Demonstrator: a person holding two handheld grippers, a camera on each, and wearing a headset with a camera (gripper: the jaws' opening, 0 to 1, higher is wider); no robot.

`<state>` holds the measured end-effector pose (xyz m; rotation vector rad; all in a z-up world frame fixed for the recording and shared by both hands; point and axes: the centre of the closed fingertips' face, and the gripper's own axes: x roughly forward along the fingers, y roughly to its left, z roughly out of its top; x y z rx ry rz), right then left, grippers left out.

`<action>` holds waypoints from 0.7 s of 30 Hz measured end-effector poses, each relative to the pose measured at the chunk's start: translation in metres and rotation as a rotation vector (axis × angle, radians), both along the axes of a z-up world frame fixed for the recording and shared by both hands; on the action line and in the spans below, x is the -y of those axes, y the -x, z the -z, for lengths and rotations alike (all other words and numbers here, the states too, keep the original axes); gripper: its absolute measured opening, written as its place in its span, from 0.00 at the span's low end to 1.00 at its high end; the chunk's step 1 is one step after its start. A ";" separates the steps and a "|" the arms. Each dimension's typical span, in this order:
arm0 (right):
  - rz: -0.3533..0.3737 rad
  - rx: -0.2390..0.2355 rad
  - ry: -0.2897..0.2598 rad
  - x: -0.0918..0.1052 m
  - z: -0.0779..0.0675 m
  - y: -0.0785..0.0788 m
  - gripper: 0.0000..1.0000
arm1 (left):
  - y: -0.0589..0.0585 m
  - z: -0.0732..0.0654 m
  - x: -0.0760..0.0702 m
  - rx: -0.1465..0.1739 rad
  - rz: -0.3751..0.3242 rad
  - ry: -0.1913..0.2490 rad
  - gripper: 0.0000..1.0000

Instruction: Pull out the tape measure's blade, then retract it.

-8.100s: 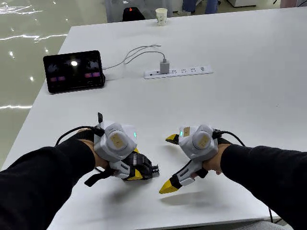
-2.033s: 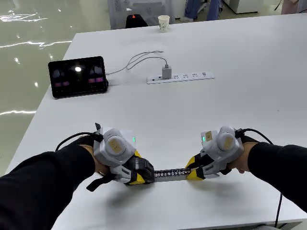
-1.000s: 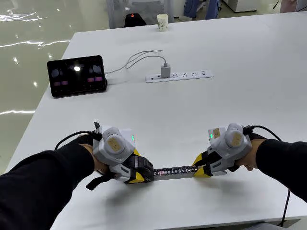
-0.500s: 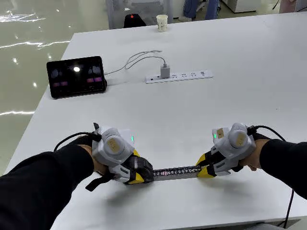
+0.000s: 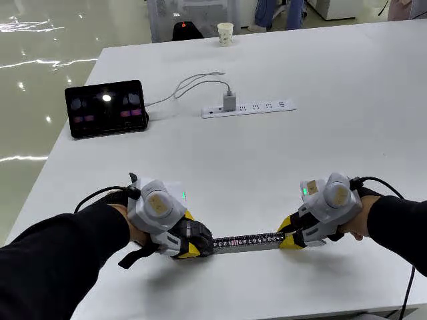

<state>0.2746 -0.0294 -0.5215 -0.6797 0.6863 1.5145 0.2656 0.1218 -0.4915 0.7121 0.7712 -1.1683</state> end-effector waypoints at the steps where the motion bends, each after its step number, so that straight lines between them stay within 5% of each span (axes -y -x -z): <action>1: 0.001 0.001 0.001 0.001 0.000 0.000 0.10 | 0.000 0.000 0.000 0.000 -0.001 0.000 0.31; 21: 0.006 0.001 0.009 0.014 0.001 0.000 0.10 | 0.001 0.000 0.002 0.001 -0.002 0.004 0.31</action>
